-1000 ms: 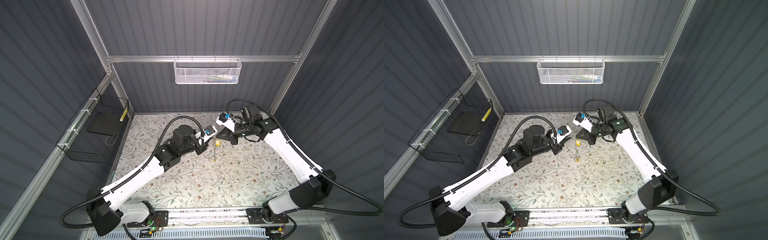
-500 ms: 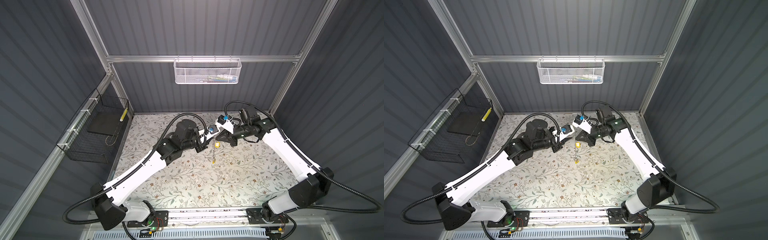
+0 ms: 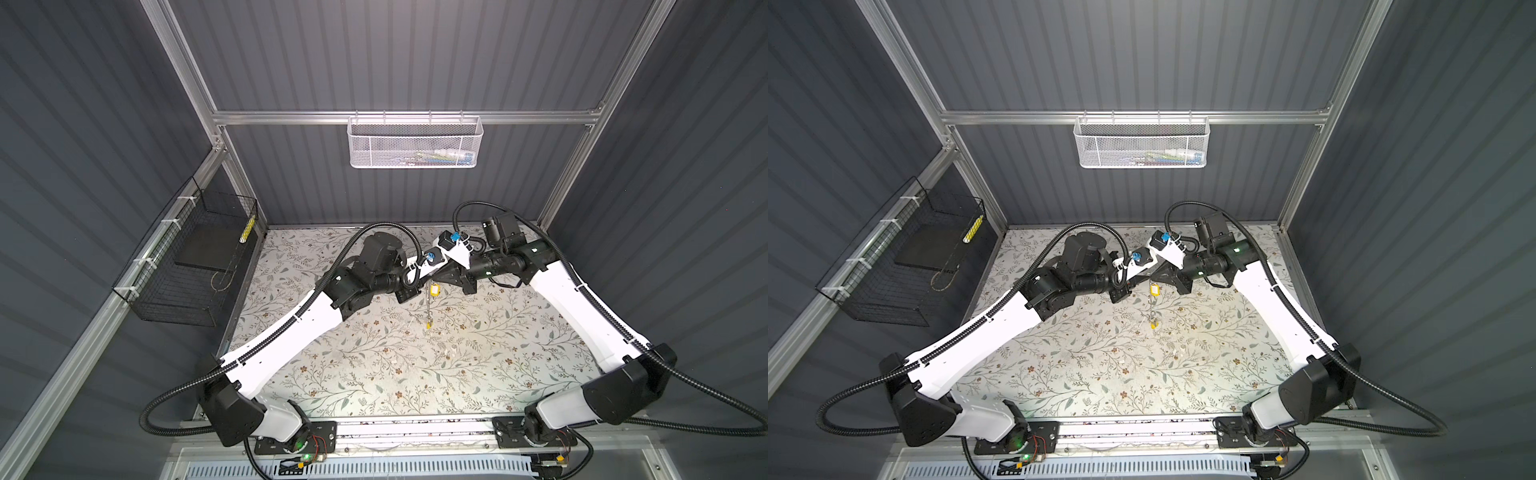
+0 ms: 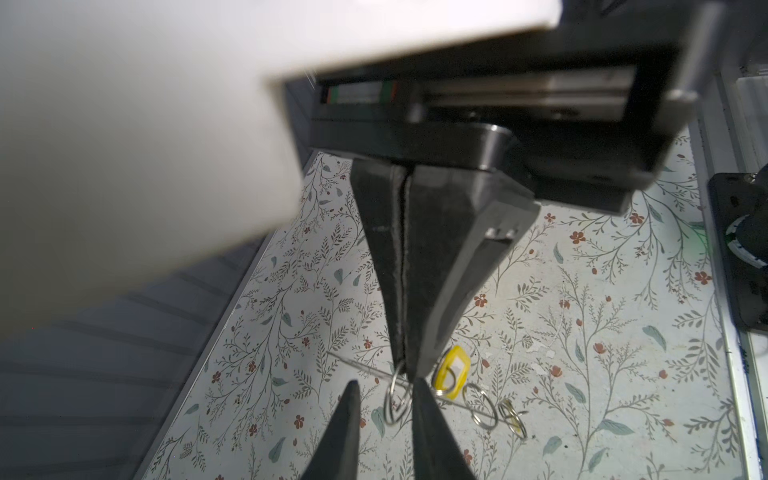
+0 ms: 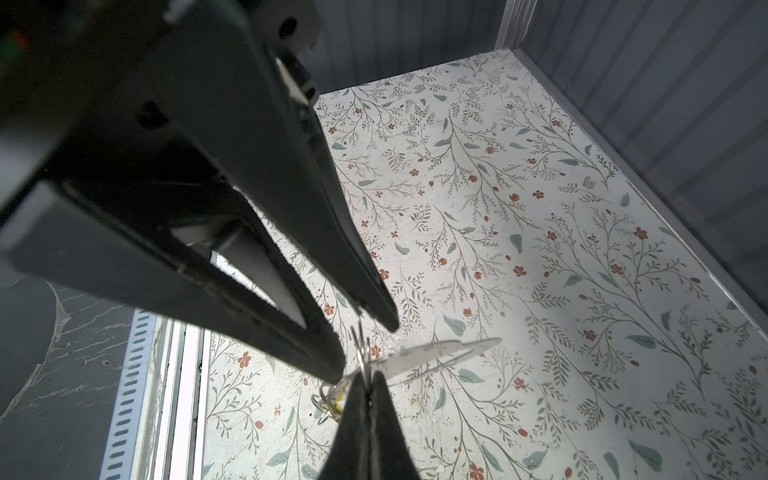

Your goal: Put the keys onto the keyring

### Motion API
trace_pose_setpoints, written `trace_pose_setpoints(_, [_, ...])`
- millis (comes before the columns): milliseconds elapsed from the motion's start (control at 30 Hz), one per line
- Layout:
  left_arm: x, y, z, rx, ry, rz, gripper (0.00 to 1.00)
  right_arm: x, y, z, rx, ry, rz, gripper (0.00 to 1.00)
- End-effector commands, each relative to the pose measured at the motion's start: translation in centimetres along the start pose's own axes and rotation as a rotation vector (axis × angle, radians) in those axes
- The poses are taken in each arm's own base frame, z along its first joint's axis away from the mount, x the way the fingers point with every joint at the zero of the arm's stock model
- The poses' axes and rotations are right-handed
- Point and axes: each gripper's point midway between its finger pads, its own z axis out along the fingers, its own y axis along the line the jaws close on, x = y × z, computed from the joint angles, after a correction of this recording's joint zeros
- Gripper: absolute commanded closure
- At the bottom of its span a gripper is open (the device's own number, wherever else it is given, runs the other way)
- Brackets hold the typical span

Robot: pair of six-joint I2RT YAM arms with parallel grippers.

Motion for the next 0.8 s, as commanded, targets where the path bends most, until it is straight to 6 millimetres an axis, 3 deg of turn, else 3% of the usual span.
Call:
trace_pose_setpoints(0, [-0.3,-0.3,-0.1,0.030,0.005,0.013,0.78,-0.6,0.9,-0.3,-0.023,-0.027,-0.027,1.00])
trace_pose_setpoints(267, [0.2,-0.5,0.3,0.048,0.030,0.013,0.80,-0.8,1.2,-0.6,-0.019,-0.041,-0.041,1.00])
trace_pose_setpoints(767, [-0.9,-0.3,-0.4,0.040,-0.009,0.029,0.82,-0.8,1.4,-0.5,-0.029,-0.042,-0.040,1.00])
